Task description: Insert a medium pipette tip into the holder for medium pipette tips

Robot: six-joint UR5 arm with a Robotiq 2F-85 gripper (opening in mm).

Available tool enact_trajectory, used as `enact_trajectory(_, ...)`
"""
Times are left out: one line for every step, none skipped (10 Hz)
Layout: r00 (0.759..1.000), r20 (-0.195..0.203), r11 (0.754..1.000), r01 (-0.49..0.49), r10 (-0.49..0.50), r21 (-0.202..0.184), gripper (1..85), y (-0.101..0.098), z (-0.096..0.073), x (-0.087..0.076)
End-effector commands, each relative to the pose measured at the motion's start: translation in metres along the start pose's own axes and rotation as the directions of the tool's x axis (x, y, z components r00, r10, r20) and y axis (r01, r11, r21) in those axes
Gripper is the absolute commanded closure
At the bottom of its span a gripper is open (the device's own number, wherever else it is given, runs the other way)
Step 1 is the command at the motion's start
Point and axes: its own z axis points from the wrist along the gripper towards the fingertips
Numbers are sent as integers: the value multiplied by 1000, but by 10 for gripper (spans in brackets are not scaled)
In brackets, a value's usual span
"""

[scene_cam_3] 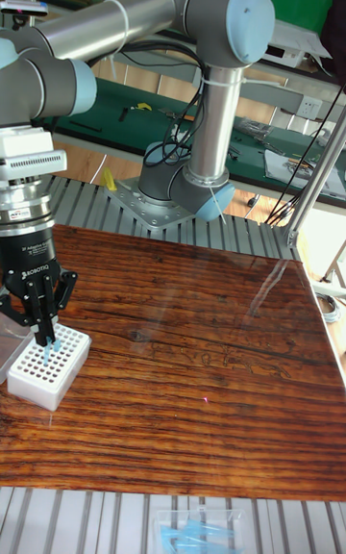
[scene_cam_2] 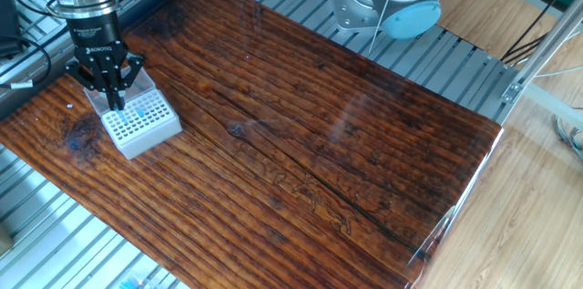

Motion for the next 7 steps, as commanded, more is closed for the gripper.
enact_trajectory(1000, 8, 1000, 11, -10, -8, 653, 1, -2, -2)
enact_trajectory(1000, 4, 1000, 21, -21, -12, 623, 1, -3, -1)
enact_trajectory(1000, 3, 1000, 23, -23, -18, 607, 2, -3, -1)
enact_trajectory(1000, 3, 1000, 23, -23, -20, 590, 3, -3, -1)
enact_trajectory(1000, 3, 1000, 21, -21, -20, 583, 3, -3, -2)
enact_trajectory(1000, 2, 1000, 16, -16, -23, 580, 5, -4, -3)
enact_trajectory(1000, -5, 1000, -2, 2, -29, 577, 8, -6, -2)
